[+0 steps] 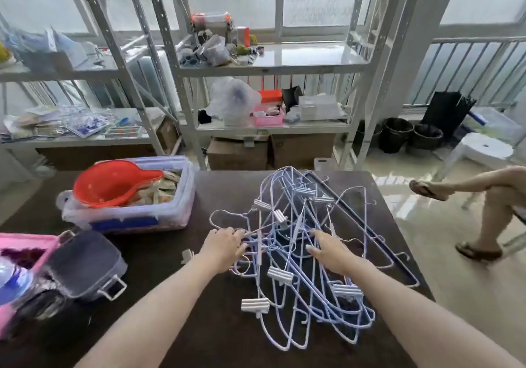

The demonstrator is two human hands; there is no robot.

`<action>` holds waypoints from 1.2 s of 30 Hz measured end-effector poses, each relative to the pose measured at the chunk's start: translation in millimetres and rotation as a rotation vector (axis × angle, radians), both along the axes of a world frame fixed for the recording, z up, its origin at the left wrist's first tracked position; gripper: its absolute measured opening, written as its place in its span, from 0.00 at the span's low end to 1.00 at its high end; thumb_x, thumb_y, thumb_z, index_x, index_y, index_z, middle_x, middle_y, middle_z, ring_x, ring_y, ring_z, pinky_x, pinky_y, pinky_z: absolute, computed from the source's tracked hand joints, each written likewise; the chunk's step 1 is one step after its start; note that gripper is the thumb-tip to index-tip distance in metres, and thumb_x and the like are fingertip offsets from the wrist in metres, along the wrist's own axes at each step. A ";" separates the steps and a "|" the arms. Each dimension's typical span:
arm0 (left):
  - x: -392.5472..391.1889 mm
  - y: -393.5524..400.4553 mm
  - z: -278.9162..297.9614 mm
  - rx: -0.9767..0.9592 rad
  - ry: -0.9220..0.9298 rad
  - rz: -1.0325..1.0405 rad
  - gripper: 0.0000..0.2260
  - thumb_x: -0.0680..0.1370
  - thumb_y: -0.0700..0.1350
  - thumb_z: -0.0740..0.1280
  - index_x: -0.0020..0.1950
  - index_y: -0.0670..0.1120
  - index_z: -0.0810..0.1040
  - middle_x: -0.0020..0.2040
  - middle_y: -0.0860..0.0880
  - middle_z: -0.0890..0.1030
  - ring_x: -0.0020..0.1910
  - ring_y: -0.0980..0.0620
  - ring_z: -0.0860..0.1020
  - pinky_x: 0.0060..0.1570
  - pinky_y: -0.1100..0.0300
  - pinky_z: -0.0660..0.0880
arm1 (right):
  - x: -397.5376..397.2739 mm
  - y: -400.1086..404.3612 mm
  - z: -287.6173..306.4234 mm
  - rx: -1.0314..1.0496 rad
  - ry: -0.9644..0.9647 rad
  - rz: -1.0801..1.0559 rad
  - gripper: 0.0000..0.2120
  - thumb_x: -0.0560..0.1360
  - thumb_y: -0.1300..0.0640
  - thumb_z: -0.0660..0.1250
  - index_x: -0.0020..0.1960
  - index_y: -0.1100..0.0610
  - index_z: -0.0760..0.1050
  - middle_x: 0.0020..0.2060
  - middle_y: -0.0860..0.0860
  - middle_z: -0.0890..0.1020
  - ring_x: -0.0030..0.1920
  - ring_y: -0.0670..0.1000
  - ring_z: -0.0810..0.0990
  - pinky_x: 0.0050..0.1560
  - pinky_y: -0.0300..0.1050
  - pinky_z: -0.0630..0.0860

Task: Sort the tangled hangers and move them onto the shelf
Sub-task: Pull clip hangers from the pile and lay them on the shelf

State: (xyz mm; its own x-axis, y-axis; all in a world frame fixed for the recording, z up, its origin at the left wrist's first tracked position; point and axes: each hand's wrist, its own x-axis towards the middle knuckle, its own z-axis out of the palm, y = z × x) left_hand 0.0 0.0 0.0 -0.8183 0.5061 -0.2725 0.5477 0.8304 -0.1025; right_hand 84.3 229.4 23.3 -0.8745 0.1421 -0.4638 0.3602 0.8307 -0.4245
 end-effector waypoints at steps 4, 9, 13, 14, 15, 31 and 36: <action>-31.9 -7.6 -17.4 0.042 -0.037 0.142 0.18 0.81 0.52 0.53 0.69 0.47 0.67 0.65 0.45 0.74 0.63 0.44 0.75 0.59 0.51 0.72 | -34.8 7.4 -27.5 -0.102 0.001 -0.209 0.12 0.79 0.54 0.59 0.58 0.59 0.75 0.53 0.60 0.81 0.53 0.58 0.78 0.57 0.50 0.73; -47.3 -2.2 -30.5 0.349 -0.275 0.400 0.13 0.78 0.45 0.61 0.60 0.49 0.79 0.60 0.45 0.81 0.61 0.44 0.77 0.60 0.53 0.72 | -55.8 -4.1 -51.5 -0.471 -0.170 -0.587 0.11 0.79 0.59 0.60 0.55 0.67 0.72 0.35 0.57 0.76 0.30 0.52 0.74 0.25 0.38 0.76; -49.0 2.9 -37.0 0.471 -0.370 0.493 0.11 0.77 0.43 0.64 0.58 0.46 0.81 0.56 0.45 0.83 0.57 0.46 0.79 0.60 0.54 0.74 | -59.3 -14.9 -69.3 -0.528 -0.164 -0.691 0.16 0.78 0.58 0.63 0.59 0.69 0.72 0.37 0.56 0.78 0.31 0.50 0.76 0.30 0.41 0.76; -49.4 4.3 -37.8 0.485 -0.381 0.501 0.12 0.77 0.43 0.64 0.58 0.45 0.80 0.56 0.45 0.83 0.57 0.46 0.79 0.59 0.55 0.73 | -59.2 -17.0 -73.7 -0.534 -0.152 -0.719 0.16 0.77 0.58 0.63 0.59 0.68 0.73 0.36 0.55 0.78 0.31 0.50 0.76 0.30 0.40 0.76; -50.1 5.2 -39.6 0.496 -0.384 0.506 0.12 0.78 0.43 0.63 0.58 0.45 0.80 0.55 0.45 0.83 0.56 0.46 0.79 0.58 0.56 0.73 | -59.2 -17.8 -78.5 -0.538 -0.144 -0.737 0.15 0.77 0.58 0.64 0.59 0.67 0.74 0.36 0.55 0.78 0.31 0.50 0.77 0.30 0.39 0.75; -72.7 -10.1 -6.7 0.870 -0.961 0.688 0.08 0.79 0.40 0.63 0.42 0.44 0.79 0.36 0.48 0.77 0.32 0.55 0.75 0.30 0.66 0.78 | -80.8 -18.7 -95.5 -0.685 0.016 -1.063 0.09 0.74 0.60 0.68 0.52 0.63 0.79 0.38 0.56 0.79 0.38 0.52 0.77 0.39 0.44 0.79; -74.0 -24.6 0.1 0.849 -1.027 0.714 0.09 0.80 0.39 0.62 0.42 0.44 0.79 0.36 0.47 0.77 0.35 0.54 0.75 0.30 0.65 0.80 | -85.3 -15.8 -97.9 -0.598 0.060 -1.028 0.07 0.74 0.59 0.67 0.47 0.62 0.81 0.30 0.52 0.76 0.31 0.50 0.71 0.34 0.40 0.69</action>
State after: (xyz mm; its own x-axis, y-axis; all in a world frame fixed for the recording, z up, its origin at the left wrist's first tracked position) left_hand -74.0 -24.6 0.1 -0.5944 0.3930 -0.7016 -0.4505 0.5600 0.6953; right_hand -1.0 213.6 -74.7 -0.4996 0.5644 -0.6571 0.7080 -0.1710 -0.6852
